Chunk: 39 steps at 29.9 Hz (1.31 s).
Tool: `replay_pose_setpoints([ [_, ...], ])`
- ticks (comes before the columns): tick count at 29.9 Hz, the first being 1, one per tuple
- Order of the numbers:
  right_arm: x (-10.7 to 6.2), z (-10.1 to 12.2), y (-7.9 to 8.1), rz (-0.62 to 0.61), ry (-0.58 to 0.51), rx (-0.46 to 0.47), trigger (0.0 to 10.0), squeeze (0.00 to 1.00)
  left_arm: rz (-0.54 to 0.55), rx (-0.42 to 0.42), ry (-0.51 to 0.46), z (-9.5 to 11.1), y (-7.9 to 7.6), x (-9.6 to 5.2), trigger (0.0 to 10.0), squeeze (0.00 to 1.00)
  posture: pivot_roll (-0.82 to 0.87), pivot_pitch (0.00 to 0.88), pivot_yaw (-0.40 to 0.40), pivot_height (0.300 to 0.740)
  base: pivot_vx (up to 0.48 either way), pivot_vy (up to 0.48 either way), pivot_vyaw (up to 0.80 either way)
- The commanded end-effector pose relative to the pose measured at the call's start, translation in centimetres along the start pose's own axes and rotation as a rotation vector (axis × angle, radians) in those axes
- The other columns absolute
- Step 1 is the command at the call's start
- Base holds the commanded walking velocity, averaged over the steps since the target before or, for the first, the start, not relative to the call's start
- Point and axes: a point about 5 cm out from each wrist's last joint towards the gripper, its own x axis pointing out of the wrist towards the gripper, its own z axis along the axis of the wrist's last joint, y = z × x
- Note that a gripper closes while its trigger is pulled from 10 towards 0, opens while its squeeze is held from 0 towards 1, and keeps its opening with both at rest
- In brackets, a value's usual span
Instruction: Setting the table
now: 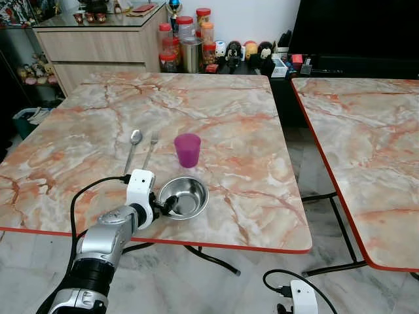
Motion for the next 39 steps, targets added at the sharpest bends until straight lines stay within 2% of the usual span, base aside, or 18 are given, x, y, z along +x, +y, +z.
replay_pose_setpoints([
  [1,0.0,0.0,0.1,0.000,-0.003,0.000,10.0,0.00,0.014,0.002,0.029,-0.4,0.1,0.1,2.5,0.00,0.05,0.000,0.000,0.740,0.000,0.000,0.00],
  [2,0.0,0.0,0.1,0.000,-0.003,0.000,10.0,0.00,0.018,0.000,0.027,-0.4,0.1,0.1,0.0,0.00,0.05,0.000,0.000,0.740,0.000,0.000,0.00],
  [13,0.0,-0.1,0.1,0.002,0.000,-0.001,10.0,0.00,0.040,-0.021,-0.024,0.6,0.7,-0.2,0.0,0.00,0.05,0.000,0.002,0.740,0.000,0.000,0.00],
  [33,0.0,-0.1,0.3,0.009,0.006,-0.012,10.0,0.00,-0.006,-0.002,-0.041,1.0,0.2,-0.2,0.0,0.00,0.05,0.000,0.001,0.740,0.000,0.000,0.00],
  [37,0.0,-0.1,0.3,0.009,0.006,-0.013,10.0,0.00,-0.028,-0.049,-0.084,1.4,0.0,-0.2,0.0,0.00,0.05,0.000,0.002,0.740,0.000,0.000,0.00],
  [39,0.0,0.0,0.2,0.009,0.005,-0.016,10.0,0.00,-0.073,-0.129,-0.164,2.2,-0.1,-0.4,0.0,0.00,0.05,0.000,0.000,0.740,0.000,0.000,0.00],
])
